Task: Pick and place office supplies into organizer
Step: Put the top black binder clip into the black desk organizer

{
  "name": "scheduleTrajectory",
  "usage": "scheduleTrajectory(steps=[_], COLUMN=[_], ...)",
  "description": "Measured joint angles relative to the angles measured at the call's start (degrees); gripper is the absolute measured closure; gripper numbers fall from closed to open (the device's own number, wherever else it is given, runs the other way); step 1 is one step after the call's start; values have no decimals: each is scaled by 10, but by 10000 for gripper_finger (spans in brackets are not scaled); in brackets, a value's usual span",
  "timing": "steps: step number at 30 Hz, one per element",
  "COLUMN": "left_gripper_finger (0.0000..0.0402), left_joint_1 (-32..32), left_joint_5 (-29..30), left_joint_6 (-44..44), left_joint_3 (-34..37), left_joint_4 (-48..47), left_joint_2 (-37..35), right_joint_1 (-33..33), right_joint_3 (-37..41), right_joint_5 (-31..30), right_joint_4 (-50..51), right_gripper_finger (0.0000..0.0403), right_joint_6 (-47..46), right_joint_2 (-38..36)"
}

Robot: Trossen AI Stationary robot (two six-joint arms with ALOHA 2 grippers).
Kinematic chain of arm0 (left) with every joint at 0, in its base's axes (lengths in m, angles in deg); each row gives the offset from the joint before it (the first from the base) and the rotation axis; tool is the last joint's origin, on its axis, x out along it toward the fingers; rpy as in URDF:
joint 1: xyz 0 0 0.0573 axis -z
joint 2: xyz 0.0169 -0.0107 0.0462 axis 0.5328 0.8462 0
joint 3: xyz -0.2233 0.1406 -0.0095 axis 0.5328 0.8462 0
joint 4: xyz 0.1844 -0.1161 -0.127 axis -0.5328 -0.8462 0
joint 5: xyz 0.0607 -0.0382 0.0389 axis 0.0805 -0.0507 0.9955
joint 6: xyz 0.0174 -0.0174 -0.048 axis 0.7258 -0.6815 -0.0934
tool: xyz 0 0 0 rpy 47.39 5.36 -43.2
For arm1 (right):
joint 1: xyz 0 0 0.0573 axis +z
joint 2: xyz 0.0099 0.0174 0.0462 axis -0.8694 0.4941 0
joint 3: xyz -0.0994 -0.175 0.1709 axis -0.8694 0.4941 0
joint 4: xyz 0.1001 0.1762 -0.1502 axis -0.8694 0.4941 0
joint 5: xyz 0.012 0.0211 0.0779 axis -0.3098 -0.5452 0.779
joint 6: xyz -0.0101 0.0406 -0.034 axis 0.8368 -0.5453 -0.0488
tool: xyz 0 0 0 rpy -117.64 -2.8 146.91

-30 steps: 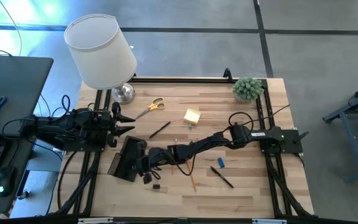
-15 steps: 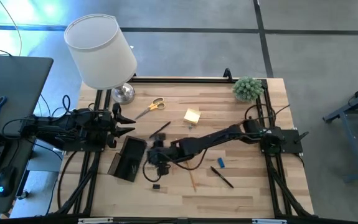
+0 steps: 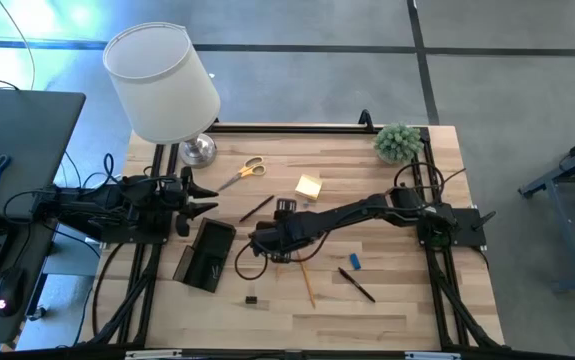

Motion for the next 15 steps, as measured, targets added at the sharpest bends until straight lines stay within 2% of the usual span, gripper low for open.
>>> scheduleTrajectory(steps=[6,15], left_gripper_finger=[270,270], left_joint_1=[0,0], left_joint_5=[1,0], left_joint_6=[-9,-9], left_joint_3=[0,0], left_joint_4=[-6,0], left_joint_2=[0,0], right_joint_1=[-2,-1], right_joint_3=[1,0], right_joint_5=[-2,-7], right_joint_4=[85,160], right_gripper_finger=[210,210], right_joint_6=[-54,-128], right_joint_2=[-9,-55])
